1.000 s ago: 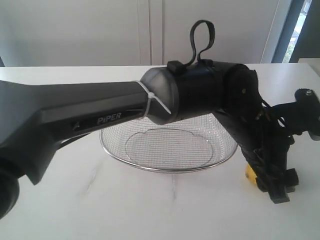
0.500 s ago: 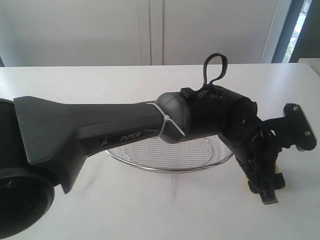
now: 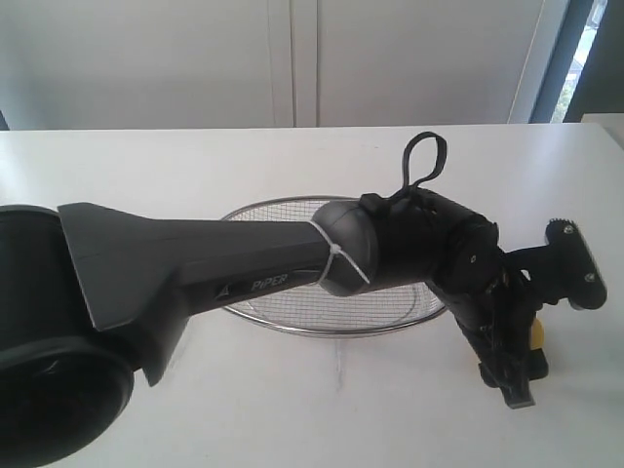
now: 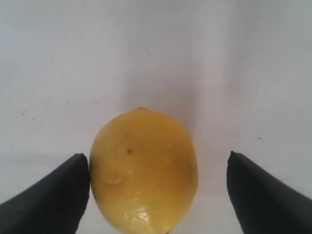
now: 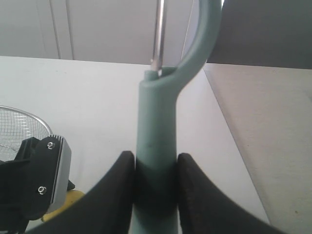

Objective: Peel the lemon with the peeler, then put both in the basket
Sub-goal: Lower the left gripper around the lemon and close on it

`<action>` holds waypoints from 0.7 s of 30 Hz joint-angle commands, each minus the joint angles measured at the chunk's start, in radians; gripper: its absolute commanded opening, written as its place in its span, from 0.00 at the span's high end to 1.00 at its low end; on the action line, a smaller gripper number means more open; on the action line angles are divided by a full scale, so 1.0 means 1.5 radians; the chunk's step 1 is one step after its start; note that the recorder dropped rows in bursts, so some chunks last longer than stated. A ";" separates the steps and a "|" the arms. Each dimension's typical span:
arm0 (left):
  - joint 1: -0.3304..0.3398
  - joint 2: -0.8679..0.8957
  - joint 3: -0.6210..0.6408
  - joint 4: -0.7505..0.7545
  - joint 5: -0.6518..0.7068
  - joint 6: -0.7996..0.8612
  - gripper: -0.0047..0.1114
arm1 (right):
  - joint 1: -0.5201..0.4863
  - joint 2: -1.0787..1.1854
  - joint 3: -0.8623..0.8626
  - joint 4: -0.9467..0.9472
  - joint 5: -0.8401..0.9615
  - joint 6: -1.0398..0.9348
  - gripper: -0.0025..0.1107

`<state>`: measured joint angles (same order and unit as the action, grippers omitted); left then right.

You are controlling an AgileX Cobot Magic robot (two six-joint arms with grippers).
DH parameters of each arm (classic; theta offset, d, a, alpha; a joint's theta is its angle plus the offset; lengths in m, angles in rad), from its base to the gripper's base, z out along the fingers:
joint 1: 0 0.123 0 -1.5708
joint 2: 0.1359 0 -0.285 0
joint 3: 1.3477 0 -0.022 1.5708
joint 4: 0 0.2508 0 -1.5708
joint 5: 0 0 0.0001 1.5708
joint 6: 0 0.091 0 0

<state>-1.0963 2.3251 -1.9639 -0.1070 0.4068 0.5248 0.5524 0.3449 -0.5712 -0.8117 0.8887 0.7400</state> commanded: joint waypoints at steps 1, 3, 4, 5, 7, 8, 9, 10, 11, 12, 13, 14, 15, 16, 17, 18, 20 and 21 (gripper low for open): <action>-0.004 0.006 -0.002 0.011 0.003 -0.016 0.27 | -0.003 -0.003 0.001 -0.015 -0.003 0.003 0.98; -0.004 0.006 -0.002 0.011 -0.002 -0.019 0.27 | -0.003 -0.003 0.001 -0.015 -0.003 0.003 0.98; -0.004 0.009 -0.002 0.011 -0.008 -0.020 0.27 | -0.003 -0.003 0.001 -0.015 -0.003 0.003 0.98; -0.004 0.008 -0.002 0.011 -0.014 -0.024 0.27 | -0.003 -0.003 0.001 -0.015 -0.003 0.003 0.98; -0.004 0.013 -0.002 0.011 -0.025 -0.023 0.27 | -0.003 -0.003 0.001 -0.015 -0.003 0.003 0.98; -0.004 0.013 -0.002 0.011 -0.026 -0.023 0.27 | -0.003 -0.003 0.001 -0.015 -0.003 0.003 0.98; -0.004 0.016 -0.002 0.011 -0.026 -0.023 0.27 | -0.003 -0.003 0.001 -0.015 -0.003 0.003 0.98; -0.004 0.016 -0.002 0.011 -0.026 -0.023 0.27 | -0.003 -0.003 0.001 -0.015 -0.003 0.003 0.98; -0.004 0.018 -0.002 0.011 -0.026 -0.023 0.27 | -0.003 -0.003 0.001 -0.015 -0.003 0.003 0.98; -0.004 0.017 -0.002 0.010 -0.026 -0.023 0.27 | -0.003 -0.003 0.001 -0.015 -0.003 0.003 0.98; -0.004 0.017 -0.002 0.010 -0.026 -0.023 0.28 | -0.003 -0.003 0.001 -0.015 -0.003 0.003 0.98; -0.004 0.017 -0.002 0.010 -0.026 -0.023 0.28 | -0.003 -0.003 0.001 -0.015 -0.003 0.003 0.98; -0.004 0.017 -0.002 0.010 -0.026 -0.023 0.29 | -0.003 -0.003 0.001 -0.015 -0.003 0.003 0.98; -0.004 0.017 -0.002 0.010 -0.026 -0.023 0.31 | -0.003 -0.003 0.001 -0.015 -0.003 0.003 0.98; -0.004 0.017 -0.002 0.010 -0.026 -0.023 0.32 | -0.003 -0.003 0.001 -0.015 -0.003 0.003 0.98; -0.004 0.017 -0.002 0.010 -0.026 -0.023 0.34 | -0.003 -0.003 0.001 -0.015 -0.003 0.003 0.98; -0.004 0.017 -0.002 0.010 -0.028 -0.023 0.42 | -0.003 -0.003 0.001 -0.015 -0.003 0.003 0.98; -0.004 0.017 -0.002 0.010 -0.029 -0.023 0.49 | -0.003 -0.003 0.001 -0.015 -0.003 0.003 0.98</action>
<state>-1.0963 2.3533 -1.9660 -0.0851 0.3533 0.4982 0.5524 0.3449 -0.5712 -0.8117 0.8887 0.7400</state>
